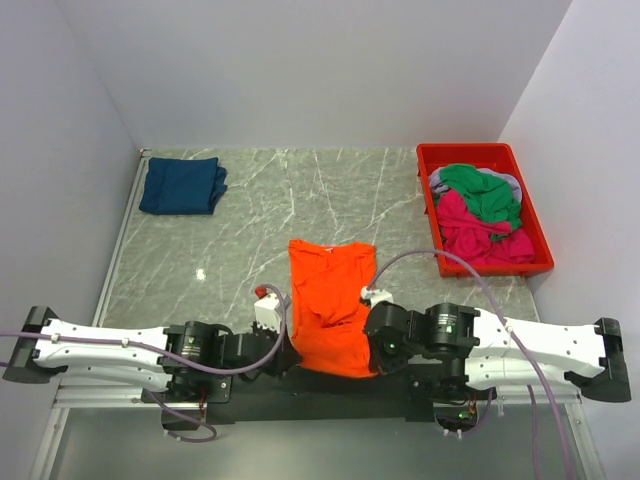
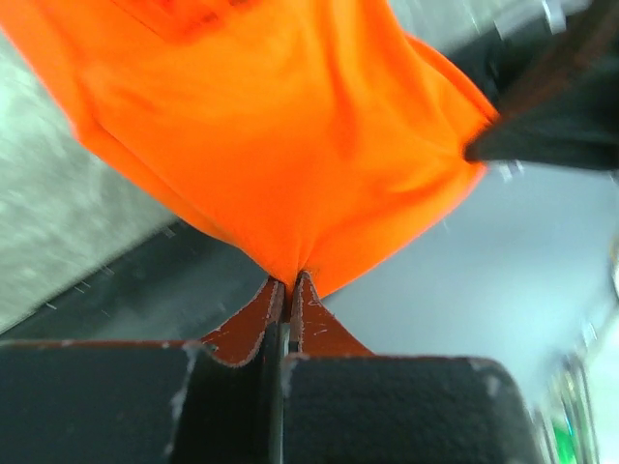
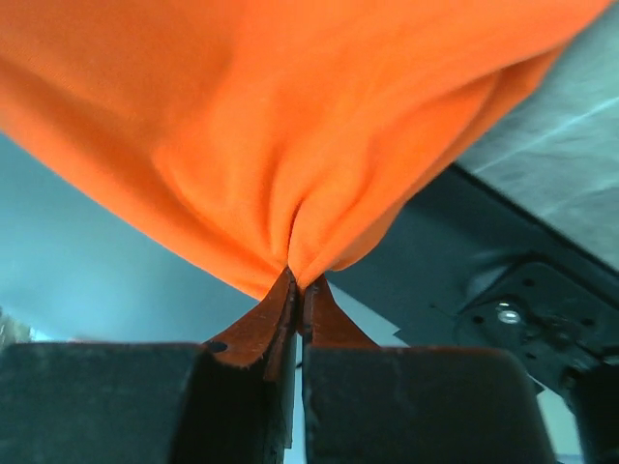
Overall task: Fold and stack the t-shirts
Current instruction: Fold the tshirt
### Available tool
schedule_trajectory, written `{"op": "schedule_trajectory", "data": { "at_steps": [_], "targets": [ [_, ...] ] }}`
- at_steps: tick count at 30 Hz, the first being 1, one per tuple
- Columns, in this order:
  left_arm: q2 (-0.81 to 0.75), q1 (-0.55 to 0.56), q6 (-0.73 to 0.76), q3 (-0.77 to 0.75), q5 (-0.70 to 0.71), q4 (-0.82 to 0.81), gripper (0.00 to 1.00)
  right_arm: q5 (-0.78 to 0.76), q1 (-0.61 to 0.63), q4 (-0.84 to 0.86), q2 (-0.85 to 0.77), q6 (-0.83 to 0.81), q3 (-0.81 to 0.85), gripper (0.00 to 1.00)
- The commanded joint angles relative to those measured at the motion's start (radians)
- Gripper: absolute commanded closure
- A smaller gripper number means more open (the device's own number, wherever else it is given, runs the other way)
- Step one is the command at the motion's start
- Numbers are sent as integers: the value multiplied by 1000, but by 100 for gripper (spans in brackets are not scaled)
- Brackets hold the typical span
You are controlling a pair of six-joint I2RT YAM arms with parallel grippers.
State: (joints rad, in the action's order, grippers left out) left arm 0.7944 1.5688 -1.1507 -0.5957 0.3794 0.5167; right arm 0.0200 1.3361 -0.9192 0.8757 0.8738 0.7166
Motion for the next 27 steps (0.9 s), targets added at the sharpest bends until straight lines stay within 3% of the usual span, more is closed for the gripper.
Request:
{"op": "schedule_trajectory", "data": {
  "at_steps": [1,5,15,27],
  "targets": [
    [23,4,-38,-39,196,14,100,-193,-37,-111,18,5,86,100],
    [89,-53,29,-82,288,-50,100,-261,-176,-57,29,-82,130,100],
    [167,-354,296,-111,159,-245,100,-255,-422,115,141,-294,198,100],
    [276,-585,450,-119,-5,-398,100,-227,-594,190,319,-437,300,100]
  ]
}}
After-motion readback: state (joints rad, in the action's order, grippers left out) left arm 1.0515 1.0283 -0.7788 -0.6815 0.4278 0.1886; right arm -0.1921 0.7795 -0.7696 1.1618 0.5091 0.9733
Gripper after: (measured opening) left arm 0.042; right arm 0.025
